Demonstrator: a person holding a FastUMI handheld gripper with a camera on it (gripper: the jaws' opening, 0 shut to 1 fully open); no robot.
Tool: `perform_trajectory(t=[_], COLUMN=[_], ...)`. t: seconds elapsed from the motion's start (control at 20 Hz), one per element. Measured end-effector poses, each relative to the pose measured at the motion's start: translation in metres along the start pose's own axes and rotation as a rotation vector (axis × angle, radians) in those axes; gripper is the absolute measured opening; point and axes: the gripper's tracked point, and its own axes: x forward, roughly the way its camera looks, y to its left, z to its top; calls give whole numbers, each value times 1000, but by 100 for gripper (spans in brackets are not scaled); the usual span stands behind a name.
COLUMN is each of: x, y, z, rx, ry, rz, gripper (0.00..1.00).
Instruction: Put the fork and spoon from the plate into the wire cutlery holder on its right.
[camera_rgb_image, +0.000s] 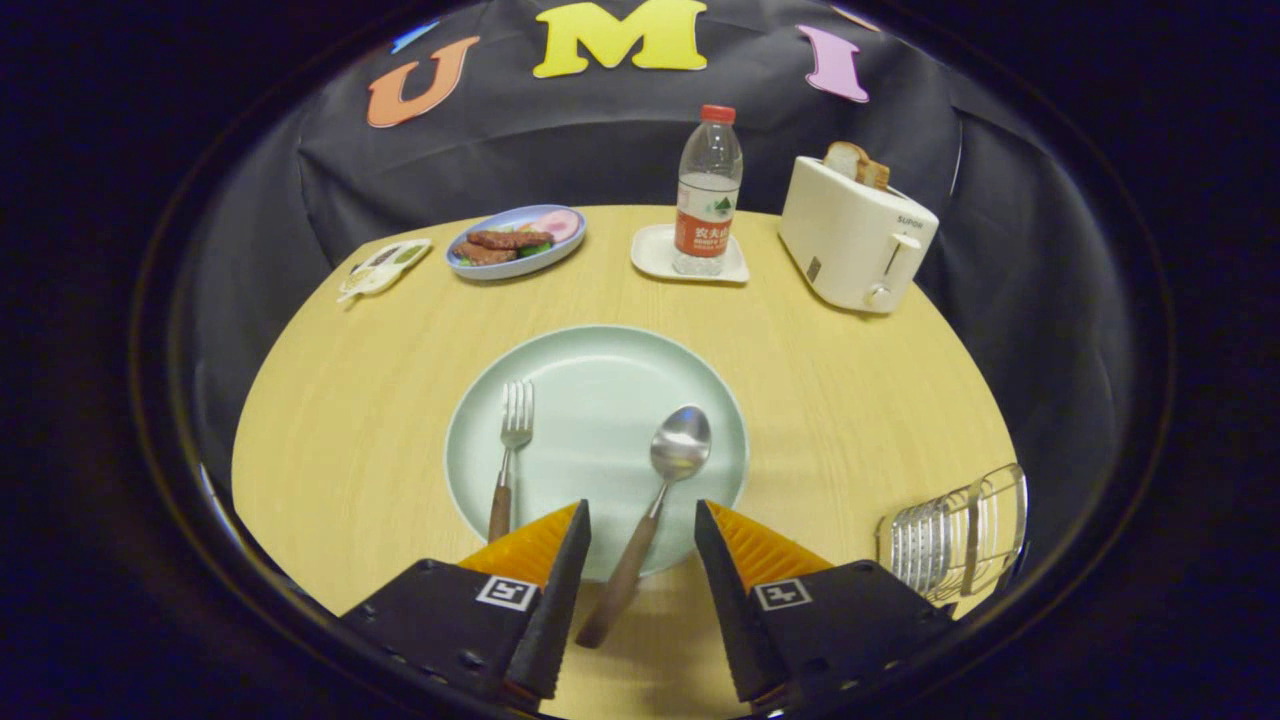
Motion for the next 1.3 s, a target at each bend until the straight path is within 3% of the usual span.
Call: perform_trajectory(t=[0.2, 0.25, 0.4, 0.5, 0.55, 0.8, 1.3], x=[15, 17, 17, 19, 18, 5, -54], y=[-3, -1, 4, -8, -4, -7, -81], z=[-9, -10, -13, -12, -13, -9, 1], rx=[40, 50, 37, 38, 45, 40, -27], ry=[22, 22, 33, 30, 42, 65, 48], rz=[-56, -47, -50, -94, -79, -19, 1], gripper=[53, 37, 29, 19, 8, 2, 2])
